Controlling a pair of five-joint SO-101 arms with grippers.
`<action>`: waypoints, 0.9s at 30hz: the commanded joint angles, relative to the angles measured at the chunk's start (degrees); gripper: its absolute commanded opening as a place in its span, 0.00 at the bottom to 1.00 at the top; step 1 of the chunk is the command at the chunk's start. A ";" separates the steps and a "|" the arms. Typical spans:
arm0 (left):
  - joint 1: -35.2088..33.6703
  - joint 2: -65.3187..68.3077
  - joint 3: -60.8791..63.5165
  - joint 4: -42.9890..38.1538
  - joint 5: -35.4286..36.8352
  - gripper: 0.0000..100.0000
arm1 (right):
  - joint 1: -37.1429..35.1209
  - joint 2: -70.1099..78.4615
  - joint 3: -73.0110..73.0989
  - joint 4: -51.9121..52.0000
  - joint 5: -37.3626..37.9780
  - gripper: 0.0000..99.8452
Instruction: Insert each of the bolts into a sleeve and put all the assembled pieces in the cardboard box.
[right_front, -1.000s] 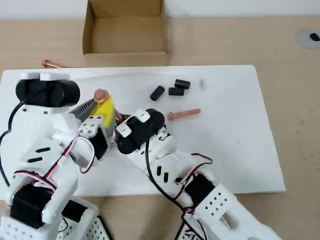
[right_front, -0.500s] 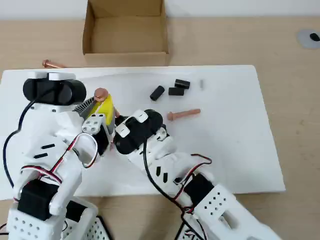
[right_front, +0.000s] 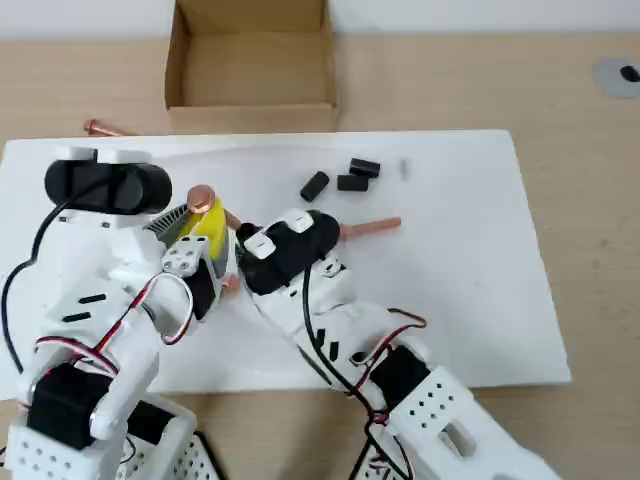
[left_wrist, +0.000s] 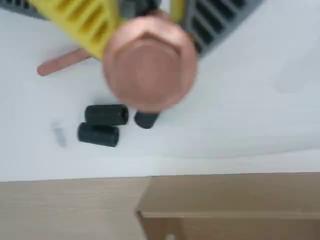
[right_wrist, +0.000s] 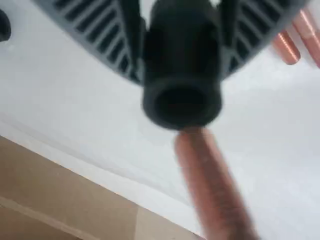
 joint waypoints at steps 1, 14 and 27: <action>1.85 0.31 -2.20 0.00 1.23 0.01 | 0.75 -1.27 -0.84 -2.73 -0.53 0.01; 1.49 0.66 -2.99 0.00 0.97 0.01 | 0.48 -1.27 -0.84 -2.64 -0.53 0.01; 1.85 0.84 4.13 -6.77 2.81 0.05 | 0.40 -1.27 -0.84 -2.46 -2.46 0.01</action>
